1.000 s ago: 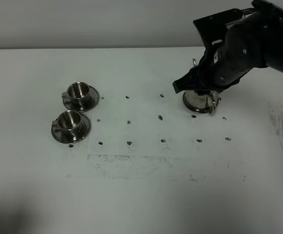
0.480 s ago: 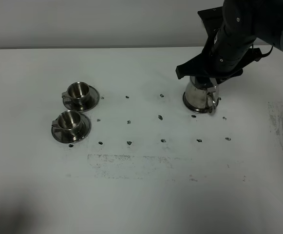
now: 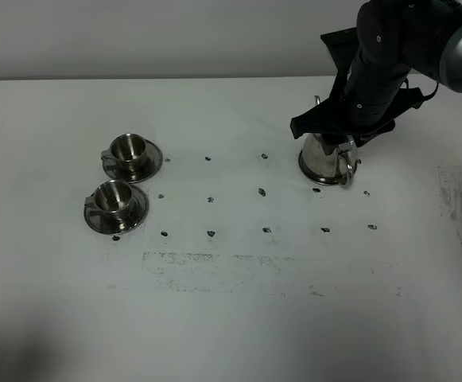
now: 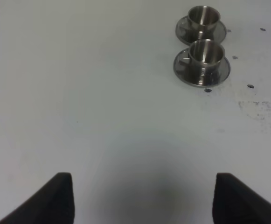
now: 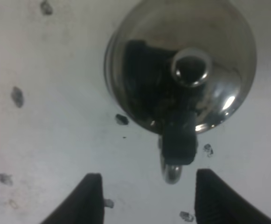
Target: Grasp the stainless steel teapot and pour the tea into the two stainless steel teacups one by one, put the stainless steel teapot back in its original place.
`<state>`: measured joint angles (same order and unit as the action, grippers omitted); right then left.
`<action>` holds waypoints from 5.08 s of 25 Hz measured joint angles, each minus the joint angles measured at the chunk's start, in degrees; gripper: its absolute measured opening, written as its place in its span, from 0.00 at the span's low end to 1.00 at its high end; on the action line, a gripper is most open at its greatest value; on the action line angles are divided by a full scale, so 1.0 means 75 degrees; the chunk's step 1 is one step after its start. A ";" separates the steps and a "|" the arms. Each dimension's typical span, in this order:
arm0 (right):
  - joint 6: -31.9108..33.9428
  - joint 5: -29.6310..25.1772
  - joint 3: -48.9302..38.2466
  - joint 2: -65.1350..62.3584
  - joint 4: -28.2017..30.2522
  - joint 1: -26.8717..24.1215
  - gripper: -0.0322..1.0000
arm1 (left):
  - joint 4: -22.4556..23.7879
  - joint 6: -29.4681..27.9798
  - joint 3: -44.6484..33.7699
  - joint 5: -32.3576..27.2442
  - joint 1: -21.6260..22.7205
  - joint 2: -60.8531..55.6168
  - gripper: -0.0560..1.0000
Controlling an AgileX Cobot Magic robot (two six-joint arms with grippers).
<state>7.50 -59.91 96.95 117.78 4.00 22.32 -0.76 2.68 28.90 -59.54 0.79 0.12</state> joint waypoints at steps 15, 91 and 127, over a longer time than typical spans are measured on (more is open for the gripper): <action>-0.0267 0.0135 0.0217 0.0544 -0.0004 -0.0289 0.48 | 0.0000 0.0000 0.0000 0.0000 0.0000 0.0000 0.63; -0.2886 0.0327 0.0442 -0.0026 -0.0166 0.0617 0.22 | 0.0000 0.0000 0.0000 0.0000 0.0000 0.0000 0.63; -0.8114 -0.0095 0.4351 0.2250 0.0369 0.1809 0.22 | 0.0000 0.0000 0.0000 0.0000 0.0000 0.0000 0.63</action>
<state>-53.35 -60.62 129.58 134.65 6.77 35.89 -0.76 2.68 28.90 -59.54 0.79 0.12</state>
